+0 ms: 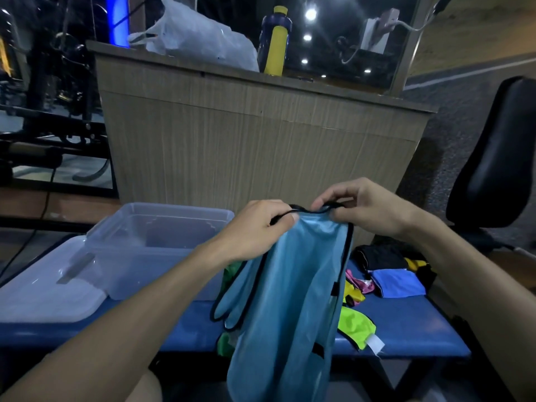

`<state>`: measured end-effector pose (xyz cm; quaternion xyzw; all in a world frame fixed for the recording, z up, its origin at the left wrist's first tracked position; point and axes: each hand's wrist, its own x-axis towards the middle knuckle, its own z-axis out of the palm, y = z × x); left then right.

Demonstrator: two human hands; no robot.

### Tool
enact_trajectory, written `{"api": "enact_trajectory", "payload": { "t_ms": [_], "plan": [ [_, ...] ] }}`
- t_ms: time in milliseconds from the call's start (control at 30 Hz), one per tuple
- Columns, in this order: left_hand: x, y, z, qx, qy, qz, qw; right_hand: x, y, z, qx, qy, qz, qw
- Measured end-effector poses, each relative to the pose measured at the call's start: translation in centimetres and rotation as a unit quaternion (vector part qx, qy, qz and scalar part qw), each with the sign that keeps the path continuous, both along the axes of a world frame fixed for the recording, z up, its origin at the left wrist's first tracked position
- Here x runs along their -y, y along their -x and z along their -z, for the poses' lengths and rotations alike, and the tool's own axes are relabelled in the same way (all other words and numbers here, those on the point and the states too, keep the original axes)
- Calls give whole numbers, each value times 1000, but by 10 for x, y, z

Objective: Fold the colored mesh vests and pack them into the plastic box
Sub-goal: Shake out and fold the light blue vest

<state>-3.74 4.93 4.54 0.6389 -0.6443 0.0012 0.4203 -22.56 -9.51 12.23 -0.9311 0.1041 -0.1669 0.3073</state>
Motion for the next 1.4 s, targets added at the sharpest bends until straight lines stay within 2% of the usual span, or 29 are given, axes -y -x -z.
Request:
{"api": "enact_trajectory", "payload": {
  "t_ms": [300, 367, 433, 567, 633, 700, 800, 967, 1000, 1067, 1133, 1200, 1300, 1400],
  "plan": [
    [-10, -19, -15, 61, -46, 55, 996, 12, 4, 21, -13, -115, -6, 993],
    [-12, -20, -17, 52, -52, 73, 995, 15, 3, 25, 44, -116, -4, 992],
    [-13, -21, -13, 34, -60, 80, 994, 13, 3, 23, 141, -115, -3, 983],
    [-13, -25, 12, -17, -87, 54, 995, 14, 1, 4, 272, -77, 28, 959],
    [-14, -30, 26, -2, -96, 25, 995, 22, -1, -5, 320, -75, 67, 942],
    [-19, -38, 39, 53, -107, -10, 993, 33, -1, -10, 361, -84, 115, 921],
    [-32, -56, 56, 106, -133, -33, 985, 54, 8, -12, 388, -101, 162, 902],
    [-53, -81, 46, 117, -110, -61, 985, 73, 19, -1, 367, -108, 180, 906],
    [-58, -86, 36, 95, -97, -63, 989, 75, 21, 3, 361, -122, 185, 906],
    [-69, -93, 12, -19, -74, -39, 996, 82, 28, 13, 352, -175, 180, 902],
    [-83, -93, -15, -144, -51, 19, 988, 84, 41, 25, 329, -260, 166, 893],
    [-90, -90, -36, -217, -17, 87, 972, 91, 56, 43, 291, -310, 159, 891],
    [-92, -86, -59, -263, -9, 100, 960, 92, 73, 66, 255, -364, 143, 884],
    [-89, -90, -67, -213, -64, 52, 973, 90, 82, 79, 244, -388, 103, 883]
  ]
}}
